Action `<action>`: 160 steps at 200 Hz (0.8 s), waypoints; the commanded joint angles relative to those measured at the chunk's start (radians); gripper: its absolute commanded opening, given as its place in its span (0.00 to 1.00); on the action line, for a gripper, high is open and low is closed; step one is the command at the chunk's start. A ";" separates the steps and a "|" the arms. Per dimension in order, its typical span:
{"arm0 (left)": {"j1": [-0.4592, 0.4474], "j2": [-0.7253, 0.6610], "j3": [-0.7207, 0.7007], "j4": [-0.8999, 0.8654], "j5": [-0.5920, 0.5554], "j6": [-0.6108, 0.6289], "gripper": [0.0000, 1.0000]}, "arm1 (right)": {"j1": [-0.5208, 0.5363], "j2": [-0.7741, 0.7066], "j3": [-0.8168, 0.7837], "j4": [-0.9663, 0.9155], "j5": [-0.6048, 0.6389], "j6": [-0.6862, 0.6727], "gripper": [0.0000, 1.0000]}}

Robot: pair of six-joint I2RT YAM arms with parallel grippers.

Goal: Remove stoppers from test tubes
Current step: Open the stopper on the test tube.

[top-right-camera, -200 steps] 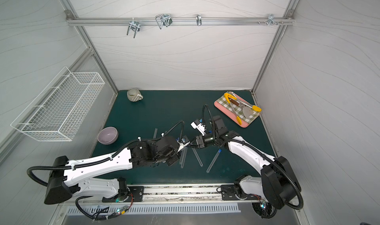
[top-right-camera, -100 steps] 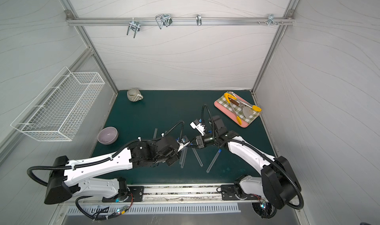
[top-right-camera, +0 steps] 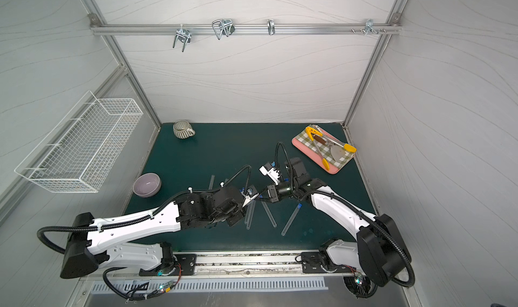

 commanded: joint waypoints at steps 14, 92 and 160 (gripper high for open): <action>-0.003 -0.006 -0.002 0.045 -0.030 0.009 0.00 | 0.007 -0.020 0.011 -0.009 -0.014 -0.008 0.09; -0.004 0.014 0.003 0.029 -0.059 0.004 0.00 | 0.004 -0.027 0.027 -0.029 -0.024 -0.014 0.01; -0.003 0.039 0.008 0.013 -0.089 0.005 0.00 | -0.062 -0.049 0.034 -0.076 -0.031 -0.035 0.00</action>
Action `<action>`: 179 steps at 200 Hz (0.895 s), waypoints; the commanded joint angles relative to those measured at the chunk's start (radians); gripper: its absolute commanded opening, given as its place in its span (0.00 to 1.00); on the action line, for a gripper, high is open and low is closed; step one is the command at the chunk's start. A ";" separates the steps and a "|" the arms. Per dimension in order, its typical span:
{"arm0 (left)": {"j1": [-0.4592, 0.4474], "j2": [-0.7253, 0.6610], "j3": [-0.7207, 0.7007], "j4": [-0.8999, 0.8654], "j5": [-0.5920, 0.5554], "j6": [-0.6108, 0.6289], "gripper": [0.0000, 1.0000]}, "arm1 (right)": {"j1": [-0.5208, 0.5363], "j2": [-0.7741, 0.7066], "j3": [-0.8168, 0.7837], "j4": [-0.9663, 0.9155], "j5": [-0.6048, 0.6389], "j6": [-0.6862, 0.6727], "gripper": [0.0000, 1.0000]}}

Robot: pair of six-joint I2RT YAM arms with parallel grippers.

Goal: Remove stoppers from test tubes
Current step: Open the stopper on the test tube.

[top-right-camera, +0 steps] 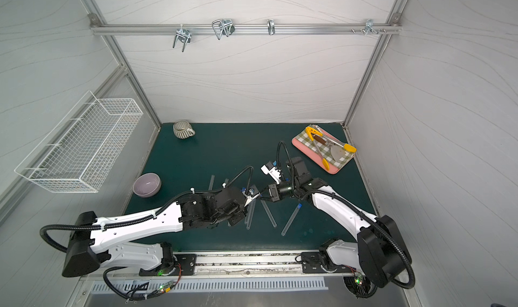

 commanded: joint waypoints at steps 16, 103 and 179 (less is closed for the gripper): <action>0.003 0.028 0.017 -0.034 -0.055 0.006 0.00 | -0.033 -0.044 0.039 -0.101 0.005 -0.060 0.00; 0.004 0.044 0.016 -0.044 -0.073 0.004 0.00 | -0.099 -0.060 0.035 -0.053 -0.049 -0.025 0.00; 0.005 0.039 0.001 -0.027 -0.071 -0.031 0.00 | -0.205 -0.054 0.035 -0.118 0.015 -0.083 0.00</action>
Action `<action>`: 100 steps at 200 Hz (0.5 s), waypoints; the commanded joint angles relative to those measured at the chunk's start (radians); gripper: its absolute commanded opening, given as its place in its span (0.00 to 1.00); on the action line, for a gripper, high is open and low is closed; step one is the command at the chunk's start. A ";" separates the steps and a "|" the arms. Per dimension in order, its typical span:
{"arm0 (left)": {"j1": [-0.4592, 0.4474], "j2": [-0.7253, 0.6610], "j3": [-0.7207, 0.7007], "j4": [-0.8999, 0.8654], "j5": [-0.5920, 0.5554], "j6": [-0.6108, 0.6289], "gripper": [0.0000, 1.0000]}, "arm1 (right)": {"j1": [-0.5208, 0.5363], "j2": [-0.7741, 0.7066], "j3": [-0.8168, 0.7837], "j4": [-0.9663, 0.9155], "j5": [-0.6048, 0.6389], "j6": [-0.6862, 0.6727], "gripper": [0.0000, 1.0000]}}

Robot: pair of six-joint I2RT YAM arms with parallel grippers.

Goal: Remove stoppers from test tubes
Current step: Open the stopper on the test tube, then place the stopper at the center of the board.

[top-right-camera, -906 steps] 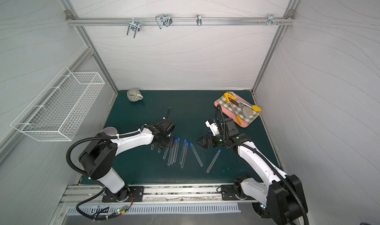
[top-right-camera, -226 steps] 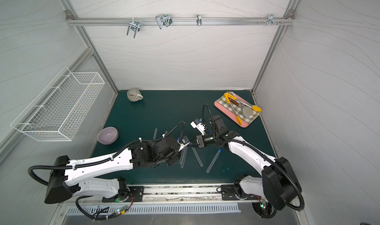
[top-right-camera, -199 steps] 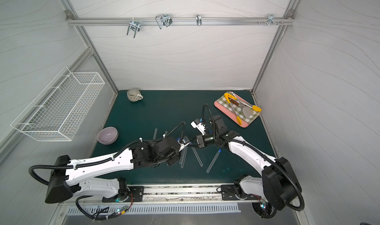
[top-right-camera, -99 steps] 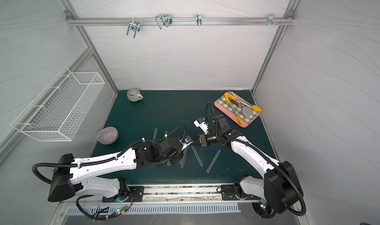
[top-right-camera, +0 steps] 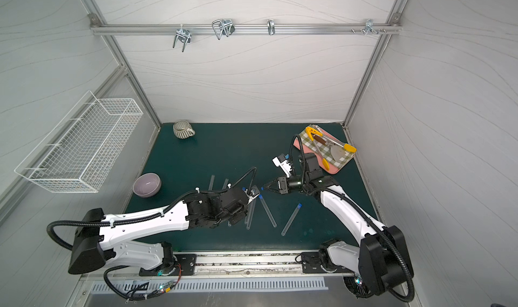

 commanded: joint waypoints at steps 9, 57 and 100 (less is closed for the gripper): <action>0.012 -0.016 -0.007 0.016 -0.001 -0.038 0.00 | -0.088 0.007 0.009 -0.083 0.072 -0.074 0.00; 0.158 -0.073 -0.025 0.046 0.110 -0.162 0.00 | -0.228 0.076 0.001 -0.114 0.248 -0.122 0.00; 0.260 -0.088 -0.026 0.048 0.140 -0.214 0.00 | -0.277 0.199 0.002 -0.048 0.298 -0.110 0.00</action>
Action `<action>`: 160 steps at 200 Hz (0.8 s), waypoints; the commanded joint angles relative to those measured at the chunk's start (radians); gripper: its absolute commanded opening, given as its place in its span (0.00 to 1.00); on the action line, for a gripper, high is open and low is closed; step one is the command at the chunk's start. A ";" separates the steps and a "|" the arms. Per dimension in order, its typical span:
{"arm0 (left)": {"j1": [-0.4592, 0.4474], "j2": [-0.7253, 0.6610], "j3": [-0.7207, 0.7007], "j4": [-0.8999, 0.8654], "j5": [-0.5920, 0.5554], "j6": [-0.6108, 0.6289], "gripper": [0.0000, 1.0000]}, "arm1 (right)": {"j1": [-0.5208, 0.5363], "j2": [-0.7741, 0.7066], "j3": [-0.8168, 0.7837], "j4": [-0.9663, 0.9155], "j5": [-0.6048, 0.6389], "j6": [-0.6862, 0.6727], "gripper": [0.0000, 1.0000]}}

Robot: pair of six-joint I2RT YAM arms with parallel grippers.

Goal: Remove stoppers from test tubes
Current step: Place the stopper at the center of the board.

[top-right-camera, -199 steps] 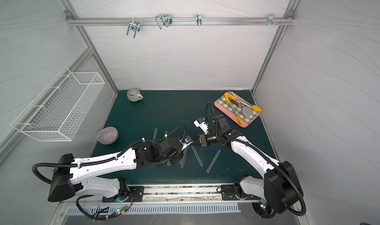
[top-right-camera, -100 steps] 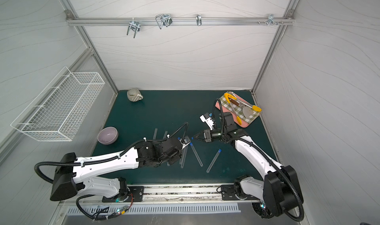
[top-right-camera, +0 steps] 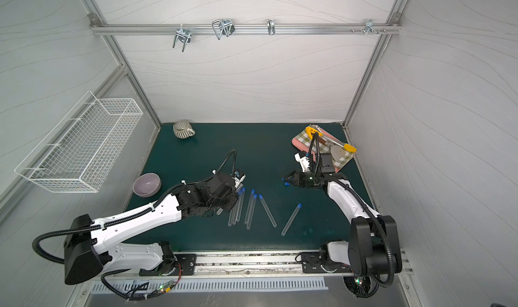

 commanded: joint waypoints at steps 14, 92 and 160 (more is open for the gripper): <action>0.053 -0.012 0.006 0.028 0.041 -0.066 0.00 | -0.038 0.086 -0.003 0.033 0.044 -0.023 0.00; 0.119 0.043 0.031 0.098 0.128 -0.104 0.00 | -0.149 0.206 -0.075 0.182 0.011 0.070 0.03; 0.163 0.093 0.043 0.083 0.137 -0.115 0.00 | -0.177 0.304 -0.042 0.226 0.026 0.102 0.09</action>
